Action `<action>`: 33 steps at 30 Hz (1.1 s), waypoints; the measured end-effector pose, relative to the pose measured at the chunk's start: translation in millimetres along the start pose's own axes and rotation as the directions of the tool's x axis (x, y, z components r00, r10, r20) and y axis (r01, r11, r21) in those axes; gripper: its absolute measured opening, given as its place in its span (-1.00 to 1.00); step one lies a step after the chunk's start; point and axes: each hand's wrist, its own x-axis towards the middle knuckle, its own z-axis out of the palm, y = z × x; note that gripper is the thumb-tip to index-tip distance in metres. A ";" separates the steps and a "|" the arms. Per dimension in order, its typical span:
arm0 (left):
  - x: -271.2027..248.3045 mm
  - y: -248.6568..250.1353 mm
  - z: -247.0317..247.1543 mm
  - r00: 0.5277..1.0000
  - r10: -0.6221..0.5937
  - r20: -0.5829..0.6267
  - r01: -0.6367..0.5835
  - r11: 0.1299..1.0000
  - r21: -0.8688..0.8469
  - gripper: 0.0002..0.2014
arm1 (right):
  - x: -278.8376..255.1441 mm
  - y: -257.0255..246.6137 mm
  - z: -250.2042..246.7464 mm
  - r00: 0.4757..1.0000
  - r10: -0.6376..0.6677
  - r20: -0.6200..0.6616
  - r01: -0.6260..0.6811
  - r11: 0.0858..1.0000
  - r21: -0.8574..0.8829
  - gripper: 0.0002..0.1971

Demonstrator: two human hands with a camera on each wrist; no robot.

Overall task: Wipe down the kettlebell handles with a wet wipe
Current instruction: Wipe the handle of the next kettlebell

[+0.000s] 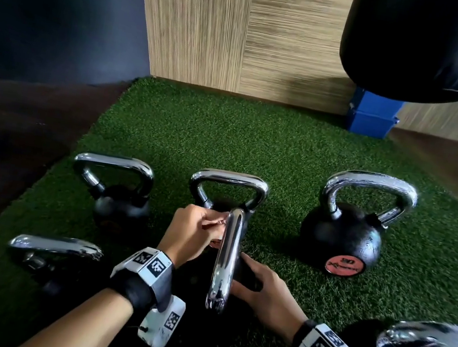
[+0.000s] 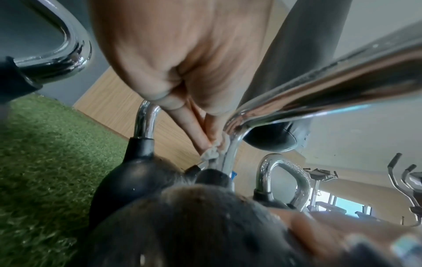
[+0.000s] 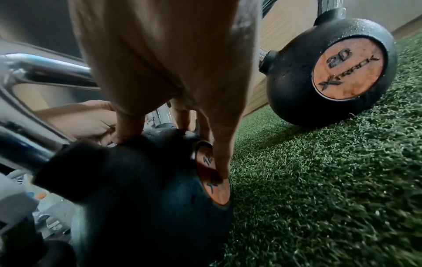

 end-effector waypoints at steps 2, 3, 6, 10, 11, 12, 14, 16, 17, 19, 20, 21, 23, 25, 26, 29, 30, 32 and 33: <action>6.2 2.4 -6.2 1.000 0.008 0.024 -0.009 0.999 0.051 -0.80 | 0.0 1.4 1.1 1.000 0.003 -0.006 -0.003 1.000 0.003 -0.19; 10.4 3.6 -10.0 1.000 0.012 0.029 -0.013 0.999 0.038 -0.79 | 0.2 2.1 1.3 1.000 0.004 -0.008 -0.004 1.000 0.002 -0.17; 15.2 6.5 -18.5 0.993 -0.009 0.117 0.024 0.991 -0.129 -0.68 | 0.8 5.2 2.3 1.000 0.012 -0.020 -0.012 1.000 0.001 -0.14; 7.1 3.1 -26.1 0.984 0.008 0.181 0.046 0.955 -0.294 -0.55 | -0.4 7.6 4.4 0.999 0.011 -0.031 -0.011 1.000 -0.002 -0.13; 6.5 4.1 -27.4 0.983 -0.006 0.181 0.064 0.946 -0.319 -0.46 | -0.4 8.5 5.5 0.999 0.009 -0.036 -0.009 1.000 -0.001 -0.14; 7.4 6.0 -27.9 0.983 -0.033 0.181 0.095 0.933 -0.346 -0.40 | -0.3 9.1 6.3 0.999 0.009 -0.042 -0.009 1.000 -0.003 -0.16; 9.0 12.0 -28.8 0.976 -0.083 0.203 0.153 0.922 -0.357 -0.39 | -0.4 9.3 7.3 0.999 0.010 -0.050 -0.010 1.000 -0.008 -0.18; 9.0 17.0 -33.8 0.954 -0.115 0.278 0.212 0.913 -0.349 -0.45 | 0.0 9.1 8.0 0.998 0.010 -0.054 -0.011 1.000 -0.012 -0.19; 8.2 18.1 -38.5 0.934 -0.125 0.334 0.246 0.904 -0.349 -0.50 | 0.3 9.3 8.4 0.998 0.008 -0.056 -0.009 1.000 -0.013 -0.20; 3.5 21.1 -47.1 0.885 -0.126 0.447 0.281 0.912 -0.299 -0.63 | 1.1 10.9 9.0 0.998 0.001 -0.057 -0.001 1.000 -0.007 -0.22; 0.8 23.2 -49.8 0.870 -0.123 0.478 0.278 0.923 -0.267 -0.68 | 1.4 11.6 9.2 0.998 -0.002 -0.059 0.002 1.000 0.000 -0.22; -1.9 25.3 -51.5 0.867 -0.121 0.484 0.270 0.929 -0.252 -0.71 | 1.8 12.2 9.3 0.998 -0.001 -0.060 0.001 1.000 0.008 -0.22; -6.6 27.9 -52.1 0.887 -0.125 0.444 0.265 0.926 -0.269 -0.79 | 2.6 13.4 9.3 0.998 0.011 -0.062 -0.010 1.000 0.025 -0.18; -13.1 28.9 -52.6 0.891 -0.125 0.436 0.266 0.923 -0.278 -0.81 | 3.0 14.6 9.5 0.998 0.014 -0.063 -0.012 0.999 0.032 -0.17; -16.9 29.8 -53.2 0.875 -0.122 0.468 0.270 0.926 -0.265 -0.82 | 2.7 15.0 9.8 0.998 0.010 -0.063 -0.008 0.999 0.035 -0.18; -28.7 33.4 -58.7 0.799 -0.095 0.594 0.275 0.936 -0.220 -0.87 | 1.5 14.8 9.7 0.998 -0.005 -0.067 0.009 0.999 0.050 -0.24; -31.6 34.4 -59.9 0.799 -0.080 0.596 0.254 0.943 -0.214 -0.88 | 1.7 14.6 9.3 0.998 0.000 -0.069 0.004 0.998 0.060 -0.21; -36.0 33.9 -60.8 0.830 -0.061 0.554 0.212 0.954 -0.212 -0.86 | 2.7 14.8 8.8 0.997 0.014 -0.071 -0.009 0.997 0.075 -0.17; -38.9 33.1 -61.4 0.839 -0.057 0.541 0.200 0.957 -0.209 -0.85 | 2.9 15.3 9.3 0.997 0.016 -0.072 -0.011 0.997 0.075 -0.16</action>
